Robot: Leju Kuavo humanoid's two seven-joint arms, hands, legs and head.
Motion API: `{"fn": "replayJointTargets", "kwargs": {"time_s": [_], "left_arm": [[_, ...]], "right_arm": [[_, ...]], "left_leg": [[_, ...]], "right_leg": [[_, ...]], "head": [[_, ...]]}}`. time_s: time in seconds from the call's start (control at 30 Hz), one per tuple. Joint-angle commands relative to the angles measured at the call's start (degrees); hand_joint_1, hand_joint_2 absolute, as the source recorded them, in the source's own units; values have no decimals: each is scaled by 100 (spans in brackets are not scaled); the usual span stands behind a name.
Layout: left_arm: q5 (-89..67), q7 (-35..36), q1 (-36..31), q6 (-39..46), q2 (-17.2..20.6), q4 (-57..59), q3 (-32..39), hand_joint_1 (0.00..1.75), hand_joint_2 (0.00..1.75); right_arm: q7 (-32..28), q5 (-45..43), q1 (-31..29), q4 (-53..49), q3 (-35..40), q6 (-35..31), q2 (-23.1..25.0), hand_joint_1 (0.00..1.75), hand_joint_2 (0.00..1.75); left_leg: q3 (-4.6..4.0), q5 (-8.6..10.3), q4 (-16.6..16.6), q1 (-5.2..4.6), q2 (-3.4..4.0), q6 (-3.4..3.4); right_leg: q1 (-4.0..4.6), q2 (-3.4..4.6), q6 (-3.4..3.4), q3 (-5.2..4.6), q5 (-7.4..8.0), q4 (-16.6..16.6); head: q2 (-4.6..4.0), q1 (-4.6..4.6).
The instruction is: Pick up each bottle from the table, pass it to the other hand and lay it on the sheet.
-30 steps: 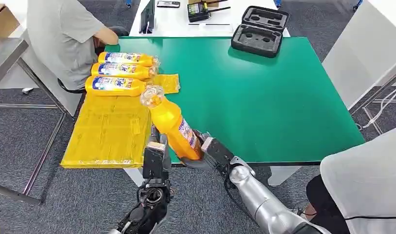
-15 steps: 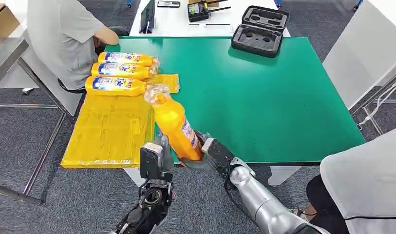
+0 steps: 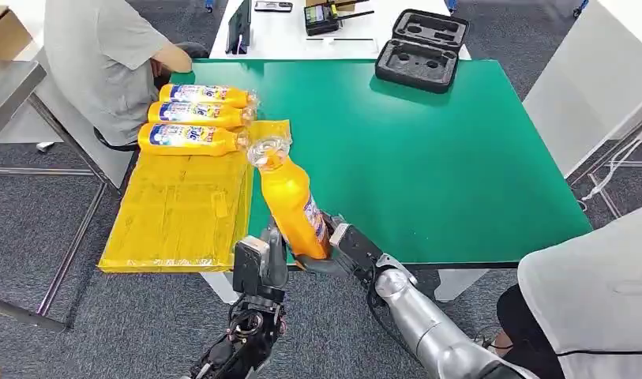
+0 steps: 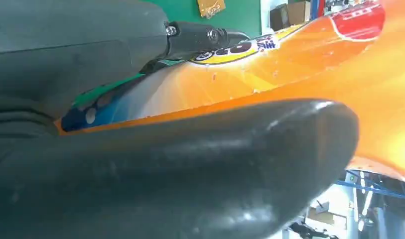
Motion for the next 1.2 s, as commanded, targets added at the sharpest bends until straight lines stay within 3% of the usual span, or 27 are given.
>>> {"fn": "replayJointTargets", "kwargs": {"time_s": [0.03, 0.27, 0.3, 0.47, 0.5, 0.53, 0.57, 0.83, 1.07, 1.1, 1.2], "left_arm": [[-129, 24, -192, 148, -17, 282, -227, 0, 0], [-205, 24, -146, 197, 36, 119, -265, 0, 0], [-218, 24, -132, 199, 47, 87, -273, 0, 175], [-203, 24, -105, 222, 47, 71, -228, 0, 175], [-164, 24, -116, 171, 40, 87, -208, 0, 0], [-166, 24, -112, 171, 44, 77, -205, 0, 0], [-156, 24, -118, 163, 42, 82, -196, 0, 0], [-179, 24, -112, 192, 42, 42, -185, 0, 0], [-278, 24, -122, 281, 61, 49, -243, 0, 0], [-348, 24, -113, 338, 91, -4, -318, 0, 175], [-254, 24, -161, 313, 40, 164, -266, 0, 175]], "right_arm": [[19, 92, -422, 624, 83, -15, 59, 175, 175], [70, 158, -484, 832, 93, -22, 133, 171, 175], [89, 180, -493, 868, 103, -29, 141, 175, 175], [108, 200, -513, 935, 96, -48, 141, 171, 175], [103, 201, -525, 951, 94, -39, 139, 171, 175], [100, 201, -529, 958, 92, -41, 140, 173, 175], [100, 200, -536, 963, 88, -39, 141, 162, 175], [110, 209, -582, 1033, 92, -8, 164, 157, 175], [120, 254, -630, 1105, 139, -2, 202, 175, 175], [109, 257, -627, 1099, 147, 19, 215, 175, 175], [117, 240, -603, 1074, 119, -13, 214, 175, 175]], "left_leg": [[13, -8, 4, 7, 6, -12], [9, -5, 1, 4, 5, -9], [15, -8, 2, 9, 6, -13], [17, -11, 4, 9, 8, -14], [14, -7, 1, 7, 5, -11], [11, -6, 1, 5, 6, -10], [18, -10, 3, 9, 8, -14], [14, -8, 3, 9, 6, -14], [24, -16, 8, 15, 11, -19], [11, -6, 2, 6, 5, -11], [17, -9, 2, 9, 5, -14]], "right_leg": [[7, 5, -12, 13, -5, 1], [4, 4, -9, 9, -3, 0], [9, 4, -13, 16, -5, -2], [10, 6, -15, 17, -7, 2], [7, 4, -12, 15, -5, -1], [5, 5, -10, 11, -4, -1], [10, 6, -14, 19, -6, -1], [9, 5, -14, 16, -5, -1], [15, 8, -20, 25, -11, 2], [6, 4, -11, 11, -4, 0], [9, 3, -14, 18, -6, -1]], "head": [[0, 2], [0, 2], [0, 2], [0, 2], [0, 2], [0, 0], [0, 2], [0, 0], [0, 0], [0, 2], [0, 2]]}}
